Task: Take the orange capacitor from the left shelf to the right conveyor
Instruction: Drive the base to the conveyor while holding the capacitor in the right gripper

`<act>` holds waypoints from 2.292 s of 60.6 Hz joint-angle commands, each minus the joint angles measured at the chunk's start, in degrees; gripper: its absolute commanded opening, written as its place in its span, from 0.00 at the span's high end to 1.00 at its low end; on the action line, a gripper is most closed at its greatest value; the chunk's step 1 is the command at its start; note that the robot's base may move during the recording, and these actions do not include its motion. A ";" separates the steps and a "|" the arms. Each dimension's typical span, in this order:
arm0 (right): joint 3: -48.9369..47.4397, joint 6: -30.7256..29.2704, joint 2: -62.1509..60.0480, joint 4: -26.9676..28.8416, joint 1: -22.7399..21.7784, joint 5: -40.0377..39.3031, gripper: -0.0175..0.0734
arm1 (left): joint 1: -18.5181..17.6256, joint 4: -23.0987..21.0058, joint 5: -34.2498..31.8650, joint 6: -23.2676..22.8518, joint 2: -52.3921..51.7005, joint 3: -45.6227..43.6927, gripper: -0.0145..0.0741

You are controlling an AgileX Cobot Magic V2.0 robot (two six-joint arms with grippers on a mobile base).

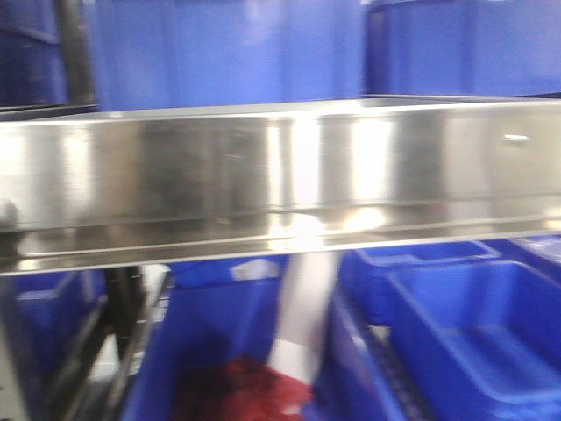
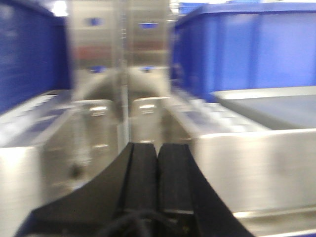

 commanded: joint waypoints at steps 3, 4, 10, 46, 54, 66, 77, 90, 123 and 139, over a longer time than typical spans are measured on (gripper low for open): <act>-1.51 -0.11 0.61 -0.11 -0.07 -5.26 0.75 | -0.20 -0.31 -5.03 0.00 0.58 -0.34 0.95; -1.51 -0.11 0.61 -0.11 -0.07 -5.26 0.75 | -0.20 -0.31 -5.03 0.00 0.58 -0.34 0.95; -1.51 -0.11 0.61 -0.11 -0.07 -5.26 0.75 | -0.20 -0.31 -5.03 0.00 0.58 -0.34 0.95; -1.51 -0.11 0.61 -0.11 -0.07 -5.26 0.75 | -0.20 -0.31 -5.03 0.00 0.58 -0.34 0.95; -1.51 -0.11 0.61 -0.11 -0.07 -5.26 0.75 | -0.20 -0.31 -5.03 0.00 0.58 -0.34 0.95; -1.51 -0.11 0.61 -0.11 -0.07 -5.26 0.75 | -0.20 -0.31 -5.03 0.00 0.58 -0.34 0.95; -1.51 -0.11 0.61 -0.11 -0.07 -5.26 0.75 | -0.20 -0.31 -5.03 0.00 0.58 -0.34 0.95; -1.51 -0.11 0.61 -0.11 -0.07 -5.26 0.75 | -0.20 -0.31 -5.03 0.00 0.58 -0.34 0.95; -1.51 -0.11 0.61 -0.11 -0.19 -5.26 0.75 | -0.20 -0.31 -5.03 0.00 0.58 -0.34 0.95; -1.51 -0.11 0.61 -0.11 -0.19 -5.26 0.75 | -0.20 -0.31 -5.03 0.00 0.58 -0.34 0.95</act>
